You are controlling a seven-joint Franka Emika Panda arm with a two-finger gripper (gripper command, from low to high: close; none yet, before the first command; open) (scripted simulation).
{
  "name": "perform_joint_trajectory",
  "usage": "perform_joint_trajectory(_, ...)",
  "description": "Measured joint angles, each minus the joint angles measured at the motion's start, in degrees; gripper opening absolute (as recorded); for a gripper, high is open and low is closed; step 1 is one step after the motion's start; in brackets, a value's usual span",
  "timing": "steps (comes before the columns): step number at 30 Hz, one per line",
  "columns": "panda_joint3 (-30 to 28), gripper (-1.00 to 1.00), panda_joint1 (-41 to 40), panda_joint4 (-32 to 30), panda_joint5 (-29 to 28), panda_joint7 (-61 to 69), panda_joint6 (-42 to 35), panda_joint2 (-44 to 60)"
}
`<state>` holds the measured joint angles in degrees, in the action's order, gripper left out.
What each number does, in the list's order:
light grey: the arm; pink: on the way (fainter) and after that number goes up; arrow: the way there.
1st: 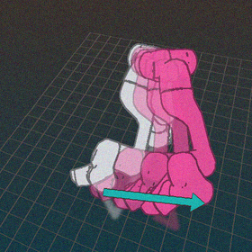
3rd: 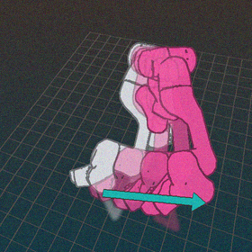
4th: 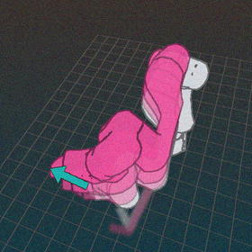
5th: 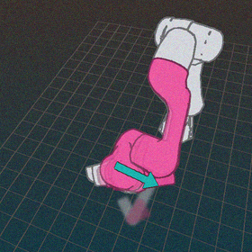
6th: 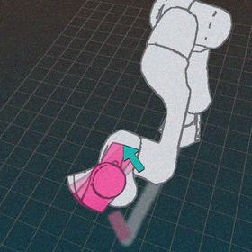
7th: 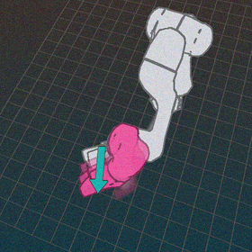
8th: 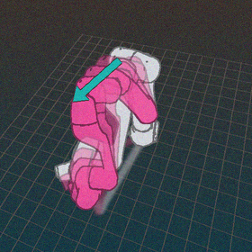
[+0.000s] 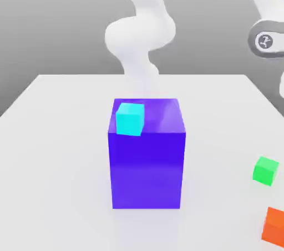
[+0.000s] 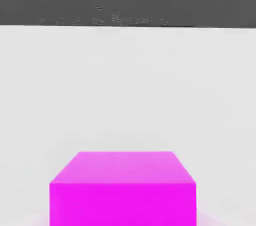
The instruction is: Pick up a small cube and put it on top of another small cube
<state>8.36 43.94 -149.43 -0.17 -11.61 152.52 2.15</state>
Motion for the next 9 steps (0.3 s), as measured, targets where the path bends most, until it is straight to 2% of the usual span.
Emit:
perform_joint_trajectory(4, -1.32, -1.0, 0.25, -0.39, -3.11, -2.46, 6.4, 6.97)
perform_joint_trajectory(5, -1.72, 1.0, 0.55, -0.34, -3.78, -2.95, 8.14, 8.85)
perform_joint_trajectory(9, -1.72, 1.0, 0.55, -0.34, -3.78, -2.95, 8.14, 8.85)
